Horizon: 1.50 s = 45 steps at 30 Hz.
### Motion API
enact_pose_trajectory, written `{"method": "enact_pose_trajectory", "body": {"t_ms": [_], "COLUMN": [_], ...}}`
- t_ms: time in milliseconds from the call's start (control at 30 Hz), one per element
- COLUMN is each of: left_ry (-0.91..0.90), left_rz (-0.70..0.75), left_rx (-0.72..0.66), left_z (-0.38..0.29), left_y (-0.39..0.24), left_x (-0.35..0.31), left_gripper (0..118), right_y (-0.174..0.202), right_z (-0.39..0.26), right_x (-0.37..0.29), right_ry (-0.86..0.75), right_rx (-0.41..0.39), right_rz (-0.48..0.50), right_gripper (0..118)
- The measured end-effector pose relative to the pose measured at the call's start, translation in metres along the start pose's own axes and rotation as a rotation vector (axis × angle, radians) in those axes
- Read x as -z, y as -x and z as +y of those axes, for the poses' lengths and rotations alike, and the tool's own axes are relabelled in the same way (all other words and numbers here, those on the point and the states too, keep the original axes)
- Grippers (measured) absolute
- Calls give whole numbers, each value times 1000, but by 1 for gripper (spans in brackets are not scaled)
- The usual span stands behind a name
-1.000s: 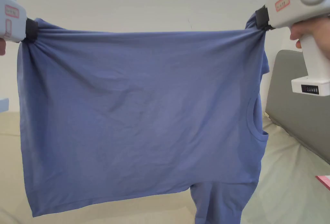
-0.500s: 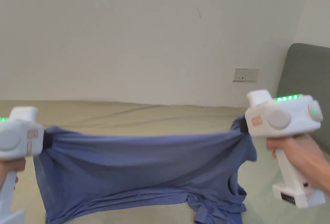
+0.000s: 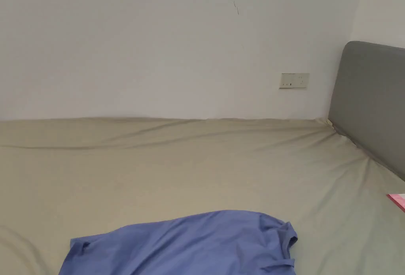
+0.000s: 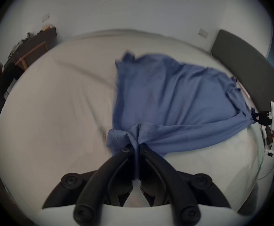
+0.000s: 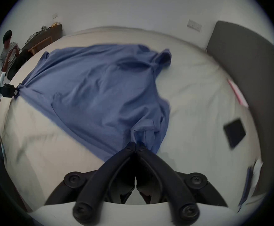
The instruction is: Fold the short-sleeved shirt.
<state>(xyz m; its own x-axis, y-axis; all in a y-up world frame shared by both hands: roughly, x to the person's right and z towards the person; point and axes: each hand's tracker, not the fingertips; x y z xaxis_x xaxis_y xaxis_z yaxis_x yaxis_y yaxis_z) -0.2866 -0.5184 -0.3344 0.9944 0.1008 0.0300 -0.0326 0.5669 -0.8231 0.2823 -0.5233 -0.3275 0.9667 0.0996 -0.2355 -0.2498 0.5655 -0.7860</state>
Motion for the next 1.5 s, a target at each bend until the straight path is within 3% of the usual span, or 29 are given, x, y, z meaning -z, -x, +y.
{"method": "enact_pose_trajectory", "body": {"t_ms": [200,400,567,700,800,1000,1033,1067,1100,1133,1167,1233,1367,1433,1500], "left_ry": [-32,-11,24,39,48,64,60,49,50,56,73,-33,-153,-136,-39], "left_rz": [-76,-98,-139,-134,-129,-94,-92,-86,-74,-27,-2,-63,-94,-99,-91], "left_rx": [-105,-111,-158,-157,-158,-158,-147,-132,-123,-114,-129,-213,-321,-302,-263], "left_z": [-32,-84,-130,-153,-163,-168,-166,-167,-166,-165,-164,-164,-157,-151,-148], "left_y": [16,21,25,20,22,14,11,10,10,11,14,29,43,44,41], "left_x": [-62,-118,-143,-155,-152,-134,-135,-135,-136,-137,-139,-165,-194,-189,-172], "left_gripper": [4,4,4,4,4,4,7,19,57,93,118,109,118,118,118], "right_y": [2,1,1,1,-3,9,10,12,13,12,8,-2,-16,-16,-12], "right_z": [-49,-94,-138,-163,-177,-178,-178,-176,-175,-174,-171,-168,-167,-167,-169], "right_x": [-54,-101,-130,-144,-143,-131,-130,-130,-130,-132,-137,-155,-196,-201,-198], "right_ry": [-52,-17,14,27,32,16,12,12,18,25,38,-8,-212,-226,-212], "right_rx": [133,51,28,57,142,138,126,109,94,86,100,175,342,377,357], "right_rz": [60,96,130,166,211,171,162,144,103,44,31,79,87,81,86], "right_gripper": [0,0,0,0,0,4,11,27,53,66,69,69,69,69,69]}}
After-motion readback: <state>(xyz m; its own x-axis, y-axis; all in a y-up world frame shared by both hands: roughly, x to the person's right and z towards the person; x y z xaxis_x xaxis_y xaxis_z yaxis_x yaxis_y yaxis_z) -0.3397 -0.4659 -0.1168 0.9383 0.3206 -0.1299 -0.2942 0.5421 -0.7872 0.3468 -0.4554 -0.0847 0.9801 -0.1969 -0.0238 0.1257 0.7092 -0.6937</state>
